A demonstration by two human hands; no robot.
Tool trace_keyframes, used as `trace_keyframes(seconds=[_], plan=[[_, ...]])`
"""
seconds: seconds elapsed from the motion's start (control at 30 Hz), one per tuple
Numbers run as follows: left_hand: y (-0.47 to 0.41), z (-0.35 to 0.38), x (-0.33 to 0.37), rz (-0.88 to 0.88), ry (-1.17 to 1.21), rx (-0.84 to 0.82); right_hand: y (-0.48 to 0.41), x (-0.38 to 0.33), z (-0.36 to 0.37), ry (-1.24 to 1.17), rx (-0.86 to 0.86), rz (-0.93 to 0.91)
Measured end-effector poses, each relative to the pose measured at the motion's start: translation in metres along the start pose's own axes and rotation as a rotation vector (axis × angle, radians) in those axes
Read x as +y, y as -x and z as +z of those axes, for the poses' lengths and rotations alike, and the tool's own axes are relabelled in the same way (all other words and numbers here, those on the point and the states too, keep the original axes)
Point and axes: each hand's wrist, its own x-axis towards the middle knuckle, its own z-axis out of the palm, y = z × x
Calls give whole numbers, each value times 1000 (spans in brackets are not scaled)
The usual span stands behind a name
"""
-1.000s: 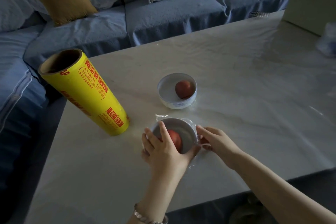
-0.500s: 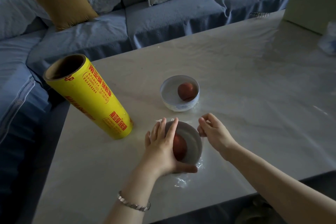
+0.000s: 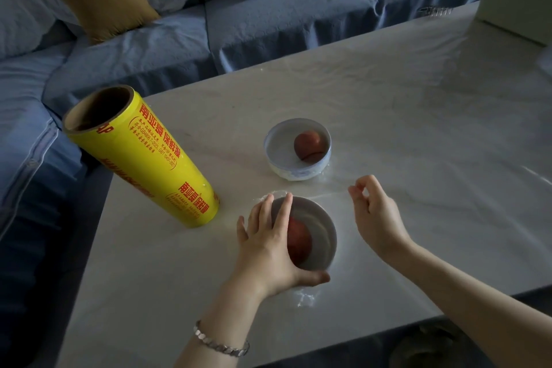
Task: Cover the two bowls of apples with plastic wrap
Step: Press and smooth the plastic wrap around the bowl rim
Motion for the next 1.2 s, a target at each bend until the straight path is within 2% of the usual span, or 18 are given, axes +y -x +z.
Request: trace_keyframes(seconds=[0.13,0.23,0.37,0.43,0.5,0.6,0.7,0.83,0.97,1.13,1.2], plan=[[2,1,7,-68,18,0,-1,14,14,-1,-20,131],[5,0,16,-154,56,11,-5,11,19,-8,-18,161],[10,6,33,-326,162,101,-2,15,0,5,7,317],[12,6,42,-419,255,125,11,15,-8,-101,-81,429],[13,3,44,-460,356,127,24,9,-10,-271,-240,545],[18,-4,30,-401,452,86,30,8,-4,-274,-398,540],[27,-10,16,-231,288,-37,23,8,5,-234,-422,531],[22,-6,11,-78,124,-48,14,0,13,-194,-432,557],[10,-3,11,-44,122,-35,12,-1,15,-114,-369,488],[9,6,14,-48,64,60,19,-10,18,-368,-10,435],[9,8,13,-49,55,74,23,-12,18,-359,77,339]])
